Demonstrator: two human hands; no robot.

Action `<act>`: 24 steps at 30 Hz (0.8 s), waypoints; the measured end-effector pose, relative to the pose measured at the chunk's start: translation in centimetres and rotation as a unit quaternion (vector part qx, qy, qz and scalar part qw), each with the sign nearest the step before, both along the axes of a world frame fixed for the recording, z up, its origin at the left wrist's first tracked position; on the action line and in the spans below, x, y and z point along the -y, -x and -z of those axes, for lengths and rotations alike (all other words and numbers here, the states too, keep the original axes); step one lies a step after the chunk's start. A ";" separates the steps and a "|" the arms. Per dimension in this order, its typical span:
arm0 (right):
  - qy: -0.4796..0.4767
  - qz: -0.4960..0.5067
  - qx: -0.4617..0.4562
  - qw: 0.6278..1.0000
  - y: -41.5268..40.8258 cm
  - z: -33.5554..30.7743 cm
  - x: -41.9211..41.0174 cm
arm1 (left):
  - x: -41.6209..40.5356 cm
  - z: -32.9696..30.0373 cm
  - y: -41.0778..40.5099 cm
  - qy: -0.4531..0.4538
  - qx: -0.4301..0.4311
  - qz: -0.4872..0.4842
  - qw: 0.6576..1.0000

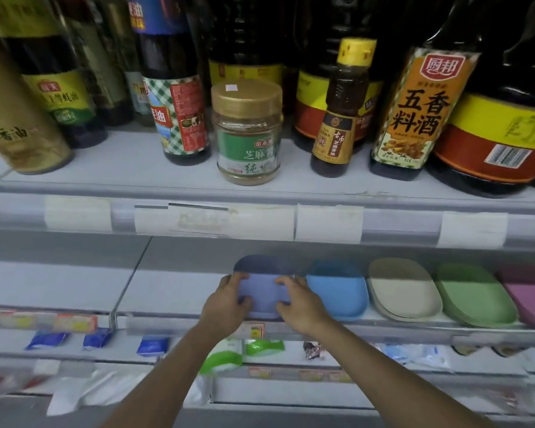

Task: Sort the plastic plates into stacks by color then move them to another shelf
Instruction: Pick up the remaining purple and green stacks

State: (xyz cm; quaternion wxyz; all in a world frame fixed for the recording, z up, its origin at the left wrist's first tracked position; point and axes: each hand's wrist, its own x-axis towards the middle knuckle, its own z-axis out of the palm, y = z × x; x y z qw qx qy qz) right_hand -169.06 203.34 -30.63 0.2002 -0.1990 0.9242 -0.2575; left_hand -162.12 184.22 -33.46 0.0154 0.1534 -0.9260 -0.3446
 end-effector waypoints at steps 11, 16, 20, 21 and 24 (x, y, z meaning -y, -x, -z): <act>-0.073 -0.034 0.035 0.996 0.7 -1.6 0.4 | -0.8 1.3 0.7 0.020 -0.003 -0.012 1.000; -0.078 -0.033 0.035 0.996 0.3 -1.5 0.5 | -1.3 1.7 0.5 0.021 -0.017 -0.012 1.000; -0.084 -0.037 0.030 0.995 0.0 -1.7 0.4 | -1.4 1.5 0.6 0.027 0.002 -0.014 1.000; -0.090 -0.041 0.028 0.995 0.0 -1.8 0.4 | -1.3 1.4 0.6 0.027 0.006 -0.014 1.000; -0.108 -0.047 0.026 0.993 0.0 -2.3 0.3 | -1.1 1.3 0.5 0.031 0.013 -0.014 0.999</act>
